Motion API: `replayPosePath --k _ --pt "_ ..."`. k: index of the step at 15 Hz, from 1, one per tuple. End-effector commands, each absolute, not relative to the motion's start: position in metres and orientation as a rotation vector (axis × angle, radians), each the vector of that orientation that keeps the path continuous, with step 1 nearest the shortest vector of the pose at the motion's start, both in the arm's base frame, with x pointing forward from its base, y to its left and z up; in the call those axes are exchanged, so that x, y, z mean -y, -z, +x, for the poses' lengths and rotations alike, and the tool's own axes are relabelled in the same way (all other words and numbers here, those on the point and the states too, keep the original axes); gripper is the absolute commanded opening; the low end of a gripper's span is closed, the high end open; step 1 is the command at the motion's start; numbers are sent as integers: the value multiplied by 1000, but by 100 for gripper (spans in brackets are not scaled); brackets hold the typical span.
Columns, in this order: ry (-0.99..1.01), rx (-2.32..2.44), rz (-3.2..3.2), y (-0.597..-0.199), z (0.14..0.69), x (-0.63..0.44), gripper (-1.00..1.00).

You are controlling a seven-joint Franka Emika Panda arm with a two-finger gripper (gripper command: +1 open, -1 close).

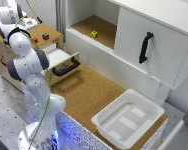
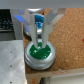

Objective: Turn on the green light lamp

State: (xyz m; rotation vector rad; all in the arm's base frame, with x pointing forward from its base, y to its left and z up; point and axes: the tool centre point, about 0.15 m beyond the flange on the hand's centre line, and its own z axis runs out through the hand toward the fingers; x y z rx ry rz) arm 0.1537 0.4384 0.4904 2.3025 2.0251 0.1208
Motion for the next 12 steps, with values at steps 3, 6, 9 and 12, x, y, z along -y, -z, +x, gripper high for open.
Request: replayPosePath --k 3,6,9,12 --pt "-98 -2038 2350 -459 151 -441 -100" --pt "-77 -2056 2342 -450 157 -446 -100" --pt "-68 -2063 2320 -445 167 -454 -100" --pt "11 -2076 2302 -424 165 -458 -100"
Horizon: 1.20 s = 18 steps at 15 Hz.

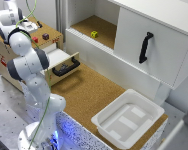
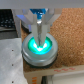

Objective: Turn on the green light lamp

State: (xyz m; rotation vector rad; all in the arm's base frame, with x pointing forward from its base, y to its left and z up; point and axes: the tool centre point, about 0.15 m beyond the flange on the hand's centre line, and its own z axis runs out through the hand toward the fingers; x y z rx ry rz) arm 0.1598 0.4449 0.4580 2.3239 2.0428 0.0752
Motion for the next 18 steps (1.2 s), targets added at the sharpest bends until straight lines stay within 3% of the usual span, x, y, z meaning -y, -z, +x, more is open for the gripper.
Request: replayPosePath --k 1,3,6,7,18 --pt "26 -2076 2304 -421 163 -456 -100" --pt "-9 -2062 2311 -434 156 -449 -100" --pt "-174 -1997 2249 -500 140 -439 -100" --pt "-207 -1970 2249 -513 138 -436 100" --pt "-180 -1883 2301 -512 138 -422 100"
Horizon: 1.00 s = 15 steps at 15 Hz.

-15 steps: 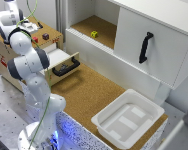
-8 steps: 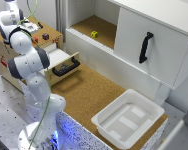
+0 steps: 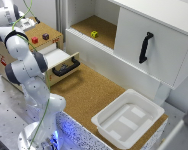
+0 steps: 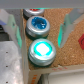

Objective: Turn on the green light lamp

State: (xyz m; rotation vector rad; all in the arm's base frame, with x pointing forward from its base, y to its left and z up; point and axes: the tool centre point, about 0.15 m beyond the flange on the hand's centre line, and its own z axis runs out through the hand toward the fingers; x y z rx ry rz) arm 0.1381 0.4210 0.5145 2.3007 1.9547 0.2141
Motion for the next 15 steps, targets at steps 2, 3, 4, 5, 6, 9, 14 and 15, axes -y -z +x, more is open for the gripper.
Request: replayPosePath --k 2,3,4,5,6,9,14,15 --pt "-191 -1851 2329 -514 137 -416 100" --pt "-191 -1851 2329 -514 137 -416 100" --pt "-191 -1851 2329 -514 137 -416 100" --pt "-191 -1851 2329 -514 137 -416 100" --pt "-191 -1851 2329 -514 137 -416 100" --pt "-191 -1851 2329 -514 137 -416 100" --pt "-191 -1851 2329 -514 137 -416 100" --pt "-191 -1851 2329 -514 137 -416 100"
